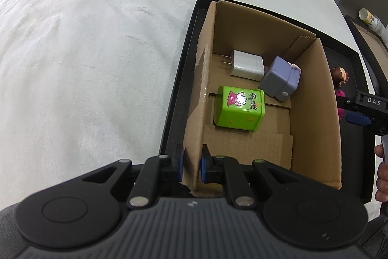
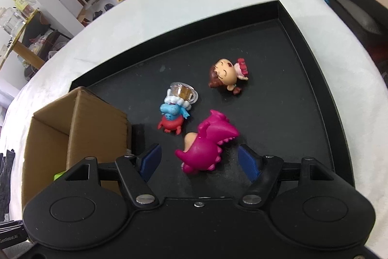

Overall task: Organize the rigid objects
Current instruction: 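Move the right gripper to the pink dinosaur and grasp it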

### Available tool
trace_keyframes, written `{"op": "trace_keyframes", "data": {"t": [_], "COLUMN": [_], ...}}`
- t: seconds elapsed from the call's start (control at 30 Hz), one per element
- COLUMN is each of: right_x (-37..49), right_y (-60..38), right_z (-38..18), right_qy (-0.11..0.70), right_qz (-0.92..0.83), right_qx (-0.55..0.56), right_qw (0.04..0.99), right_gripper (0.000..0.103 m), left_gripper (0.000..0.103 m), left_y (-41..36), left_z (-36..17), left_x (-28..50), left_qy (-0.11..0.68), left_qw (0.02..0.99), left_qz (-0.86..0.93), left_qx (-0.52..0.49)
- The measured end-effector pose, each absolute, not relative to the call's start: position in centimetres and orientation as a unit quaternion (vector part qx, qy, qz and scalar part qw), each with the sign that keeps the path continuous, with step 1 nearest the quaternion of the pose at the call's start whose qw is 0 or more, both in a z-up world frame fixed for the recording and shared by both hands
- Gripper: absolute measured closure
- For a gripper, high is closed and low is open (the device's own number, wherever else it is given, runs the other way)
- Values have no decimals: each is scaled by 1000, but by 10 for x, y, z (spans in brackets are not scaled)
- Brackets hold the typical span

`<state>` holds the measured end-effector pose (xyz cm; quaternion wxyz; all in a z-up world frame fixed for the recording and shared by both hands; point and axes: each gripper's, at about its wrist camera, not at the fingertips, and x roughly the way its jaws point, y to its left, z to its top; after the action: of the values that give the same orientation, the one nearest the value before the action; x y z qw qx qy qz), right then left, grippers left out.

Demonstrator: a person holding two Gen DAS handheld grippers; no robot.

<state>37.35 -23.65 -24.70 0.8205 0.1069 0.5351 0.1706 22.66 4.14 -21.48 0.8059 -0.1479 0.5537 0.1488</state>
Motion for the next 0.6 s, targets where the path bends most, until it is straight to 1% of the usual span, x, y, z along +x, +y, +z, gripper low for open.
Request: {"op": "trace_keyframes", "data": {"t": [0.27, 0.3, 0.33, 0.37, 0.6], "right_x": [380, 380, 379, 379, 365], "right_y": [-228, -225, -223, -220, -219], "right_z": [-257, -258, -257, -257, -248], "right_qy": [540, 539, 536, 535, 543], "right_qz": [166, 166, 168, 171, 182], "right_qx": [94, 90, 80, 69, 48], "right_qw": [820, 821, 823, 824, 818], "right_gripper": [34, 36, 48, 57, 58], "left_gripper": [90, 90, 90, 90, 90], "left_y": [41, 41, 41, 40, 38], "left_z": [-214, -214, -214, -213, -214], "left_x": [226, 226, 226, 226, 224], "left_qy": [556, 556, 556, 555, 554], "left_qw": [805, 804, 804, 805, 807], "left_qz": [148, 149, 150, 150, 146], "left_qx": [-148, -148, -148, -147, -142]}}
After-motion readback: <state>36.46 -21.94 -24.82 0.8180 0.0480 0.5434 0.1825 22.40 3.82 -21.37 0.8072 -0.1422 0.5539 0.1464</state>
